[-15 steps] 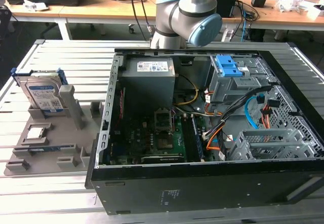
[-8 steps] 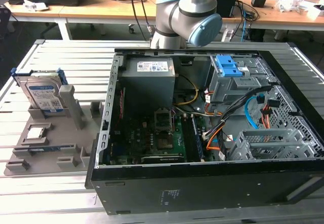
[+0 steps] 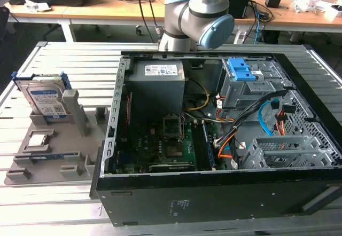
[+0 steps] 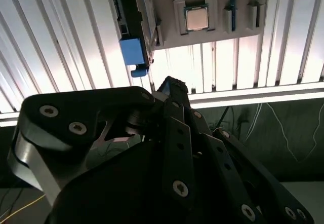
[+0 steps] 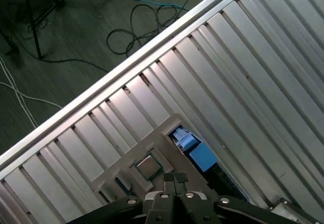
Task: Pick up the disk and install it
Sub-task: 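Pick up the disk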
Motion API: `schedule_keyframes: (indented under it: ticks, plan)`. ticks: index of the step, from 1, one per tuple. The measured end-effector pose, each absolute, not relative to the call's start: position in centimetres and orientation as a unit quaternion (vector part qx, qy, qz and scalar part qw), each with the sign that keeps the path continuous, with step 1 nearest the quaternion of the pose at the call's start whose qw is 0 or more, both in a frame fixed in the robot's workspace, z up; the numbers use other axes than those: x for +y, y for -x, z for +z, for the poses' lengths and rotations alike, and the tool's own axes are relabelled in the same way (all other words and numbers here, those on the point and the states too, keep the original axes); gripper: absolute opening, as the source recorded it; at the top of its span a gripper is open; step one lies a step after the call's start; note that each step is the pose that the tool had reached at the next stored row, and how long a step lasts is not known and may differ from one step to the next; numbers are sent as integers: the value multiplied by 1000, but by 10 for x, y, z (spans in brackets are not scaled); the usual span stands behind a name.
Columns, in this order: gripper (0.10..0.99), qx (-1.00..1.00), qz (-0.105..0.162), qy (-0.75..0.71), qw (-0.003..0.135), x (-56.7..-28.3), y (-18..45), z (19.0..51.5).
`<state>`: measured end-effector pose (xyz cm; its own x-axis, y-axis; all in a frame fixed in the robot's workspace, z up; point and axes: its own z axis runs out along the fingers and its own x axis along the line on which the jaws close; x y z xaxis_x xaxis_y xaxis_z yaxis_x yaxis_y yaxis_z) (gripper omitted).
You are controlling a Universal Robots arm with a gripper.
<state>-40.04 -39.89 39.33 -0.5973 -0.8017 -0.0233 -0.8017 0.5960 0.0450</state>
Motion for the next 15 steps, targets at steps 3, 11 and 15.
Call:
schedule_keyframes:
  ticks: [3, 11, 15]
  plan:
    - [106, 882, 25, 470, 0, -399, 400, 393]
    - [106, 844, 25, 536, -2, -399, 400, 393]
    - [106, 828, 25, 561, -3, -399, 400, 393]
